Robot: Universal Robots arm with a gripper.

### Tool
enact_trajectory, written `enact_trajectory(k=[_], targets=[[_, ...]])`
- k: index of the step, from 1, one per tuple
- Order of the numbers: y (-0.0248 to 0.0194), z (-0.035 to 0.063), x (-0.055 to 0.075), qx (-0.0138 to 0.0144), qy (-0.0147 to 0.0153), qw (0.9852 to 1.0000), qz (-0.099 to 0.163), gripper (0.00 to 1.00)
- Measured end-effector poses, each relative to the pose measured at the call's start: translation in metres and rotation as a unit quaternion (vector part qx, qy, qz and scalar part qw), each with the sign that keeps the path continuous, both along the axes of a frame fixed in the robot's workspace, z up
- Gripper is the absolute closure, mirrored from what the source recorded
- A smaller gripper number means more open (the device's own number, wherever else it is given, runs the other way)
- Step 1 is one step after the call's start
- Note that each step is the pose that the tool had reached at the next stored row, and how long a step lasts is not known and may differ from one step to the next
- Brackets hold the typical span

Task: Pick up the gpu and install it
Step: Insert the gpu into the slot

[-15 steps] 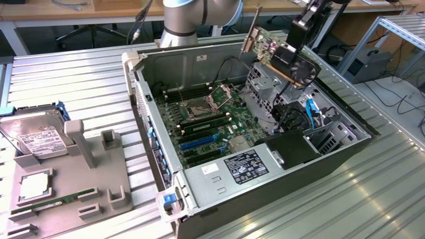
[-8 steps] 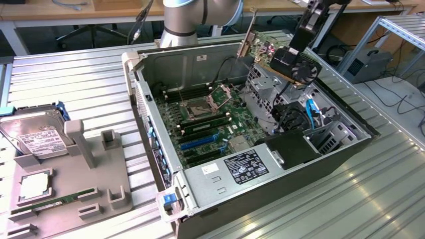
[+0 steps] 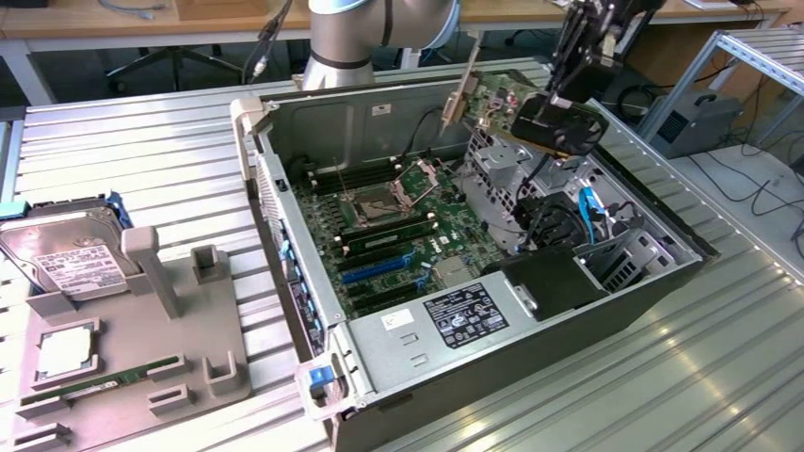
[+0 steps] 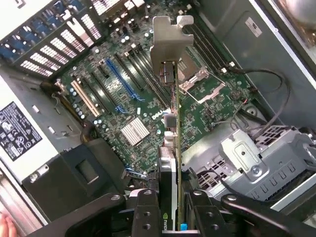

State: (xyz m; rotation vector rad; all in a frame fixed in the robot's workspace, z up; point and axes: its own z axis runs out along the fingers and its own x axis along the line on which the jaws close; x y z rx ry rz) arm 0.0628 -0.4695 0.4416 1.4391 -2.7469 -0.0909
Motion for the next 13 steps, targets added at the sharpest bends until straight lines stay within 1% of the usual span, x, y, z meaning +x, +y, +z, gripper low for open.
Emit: enact_trajectory(k=[1, 2, 3, 4, 5, 7, 8, 10, 11, 12, 13], targets=[[0.0000, -0.0002, 0.0000, 0.0000, 0.0000, 0.9998, 0.018, 0.73], [0.0000, -0.0006, 0.0000, 0.0000, 0.0000, 0.9992, 0.040, 0.73], [0.0000, -0.0007, 0.0000, -0.0001, 0.0000, 0.9986, 0.054, 0.73], [0.0000, -0.0010, 0.0000, 0.0000, 0.0000, 0.9972, 0.075, 0.73], [0.0000, -0.0011, 0.0000, 0.0000, 0.0000, 0.9960, 0.090, 0.73], [0.0000, -0.0014, 0.0000, 0.0000, 0.0000, 0.9937, 0.112, 0.73], [0.0000, -0.0015, 0.0000, 0.0000, 0.0000, 0.9921, 0.125, 0.73], [0.0000, -0.0018, 0.0000, 0.0000, 0.0000, 0.9895, 0.144, 0.73], [0.0000, -0.0020, 0.0000, 0.0000, 0.0000, 0.9873, 0.159, 0.73], [0.0000, -0.0022, 0.0000, -0.0002, 0.0000, 0.9824, 0.187, 0.73], [0.0001, -0.0022, 0.0000, -0.0006, 0.0001, 0.9798, 0.200, 0.73]])
